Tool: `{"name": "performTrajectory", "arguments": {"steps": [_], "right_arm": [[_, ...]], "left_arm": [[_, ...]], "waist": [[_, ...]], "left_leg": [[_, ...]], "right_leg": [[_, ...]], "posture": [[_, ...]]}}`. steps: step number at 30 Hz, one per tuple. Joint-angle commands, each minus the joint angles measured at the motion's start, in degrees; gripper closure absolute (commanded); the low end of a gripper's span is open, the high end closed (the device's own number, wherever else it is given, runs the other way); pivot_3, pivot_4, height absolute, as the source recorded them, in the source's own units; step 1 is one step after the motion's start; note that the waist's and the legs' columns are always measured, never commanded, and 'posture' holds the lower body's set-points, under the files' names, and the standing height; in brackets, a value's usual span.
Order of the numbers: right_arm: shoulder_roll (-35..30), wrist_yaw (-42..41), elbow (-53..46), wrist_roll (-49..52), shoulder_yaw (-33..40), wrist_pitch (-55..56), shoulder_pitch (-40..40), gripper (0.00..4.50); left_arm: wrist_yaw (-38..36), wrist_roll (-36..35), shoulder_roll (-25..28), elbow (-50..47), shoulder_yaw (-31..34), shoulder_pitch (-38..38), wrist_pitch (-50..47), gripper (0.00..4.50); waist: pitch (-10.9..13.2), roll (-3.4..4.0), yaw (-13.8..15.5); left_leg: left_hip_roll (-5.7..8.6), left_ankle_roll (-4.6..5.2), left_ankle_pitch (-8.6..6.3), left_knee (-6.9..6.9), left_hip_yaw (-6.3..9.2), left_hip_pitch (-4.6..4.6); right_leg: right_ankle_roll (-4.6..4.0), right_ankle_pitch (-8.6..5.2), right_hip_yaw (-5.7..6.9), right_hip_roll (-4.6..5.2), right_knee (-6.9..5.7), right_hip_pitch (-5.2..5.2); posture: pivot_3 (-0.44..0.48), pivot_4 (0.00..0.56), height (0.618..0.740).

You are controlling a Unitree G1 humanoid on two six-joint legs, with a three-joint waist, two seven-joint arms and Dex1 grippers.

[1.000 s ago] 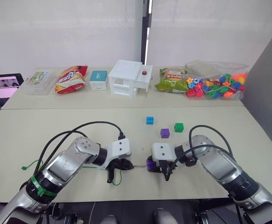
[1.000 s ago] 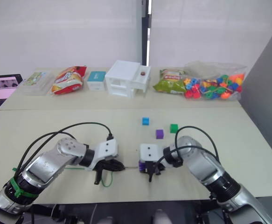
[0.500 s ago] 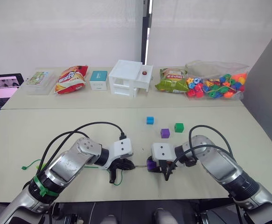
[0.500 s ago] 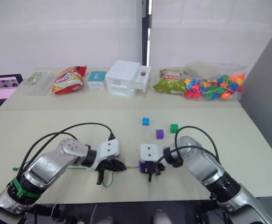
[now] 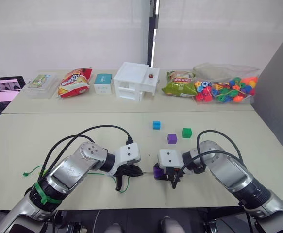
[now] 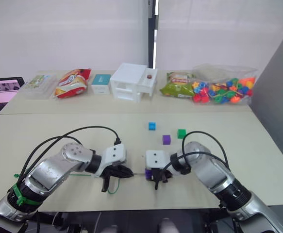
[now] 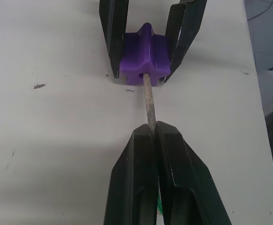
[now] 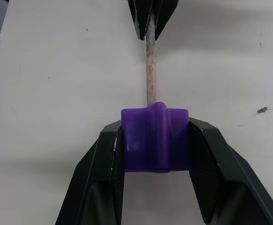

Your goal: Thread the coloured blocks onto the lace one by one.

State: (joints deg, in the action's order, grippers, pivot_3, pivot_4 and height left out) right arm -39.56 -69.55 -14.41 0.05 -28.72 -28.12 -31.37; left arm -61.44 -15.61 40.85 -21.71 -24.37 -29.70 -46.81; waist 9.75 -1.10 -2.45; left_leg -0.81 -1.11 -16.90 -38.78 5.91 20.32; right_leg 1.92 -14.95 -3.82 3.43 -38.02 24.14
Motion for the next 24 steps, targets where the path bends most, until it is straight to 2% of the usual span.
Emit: {"name": "performTrajectory", "arguments": {"steps": [1,15,19,24], "right_arm": [[-0.36,-0.17,-1.84,-0.41,-0.37,-0.24,0.14,3.13],[-0.1,0.01,-3.01,-0.88,-0.54,-1.47,0.27,3.13],[-0.17,0.18,-3.75,-0.87,-0.31,-2.39,0.65,3.13],[-0.47,0.2,-4.44,-0.86,-0.15,-3.04,1.09,3.13]], "left_arm": [[-0.04,-0.94,0.04,-2.61,0.92,-1.14,-0.2,4.5],[0.18,0.51,-4.32,1.05,-2.88,-2.91,1.79,4.5],[0.89,2.67,-7.43,5.59,-5.06,-2.94,4.89,4.5],[1.06,2.03,-9.75,5.85,-3.91,-3.69,4.95,4.5]], "waist": [[0.0,0.0,0.01],[0.0,0.0,0.05],[0.0,0.0,0.11],[0.0,0.0,0.0]], "left_leg": [[0.0,0.0,0.0,0.0,0.0,0.0],[0.01,0.0,0.0,-0.03,0.0,0.0],[0.01,0.0,0.0,-0.03,0.0,-0.01],[0.01,0.0,0.0,-0.05,0.0,0.0]], "right_leg": [[0.0,0.0,0.0,0.0,0.0,0.0],[0.0,0.0,0.0,0.0,0.0,-0.02],[0.0,0.0,0.0,0.0,0.0,-0.04],[0.0,0.0,0.0,0.0,-0.02,-0.01]], "posture": [[0.0,0.15,0.74],[0.0,0.15,0.74],[0.0,0.15,0.74],[0.0,0.15,0.74]]}}
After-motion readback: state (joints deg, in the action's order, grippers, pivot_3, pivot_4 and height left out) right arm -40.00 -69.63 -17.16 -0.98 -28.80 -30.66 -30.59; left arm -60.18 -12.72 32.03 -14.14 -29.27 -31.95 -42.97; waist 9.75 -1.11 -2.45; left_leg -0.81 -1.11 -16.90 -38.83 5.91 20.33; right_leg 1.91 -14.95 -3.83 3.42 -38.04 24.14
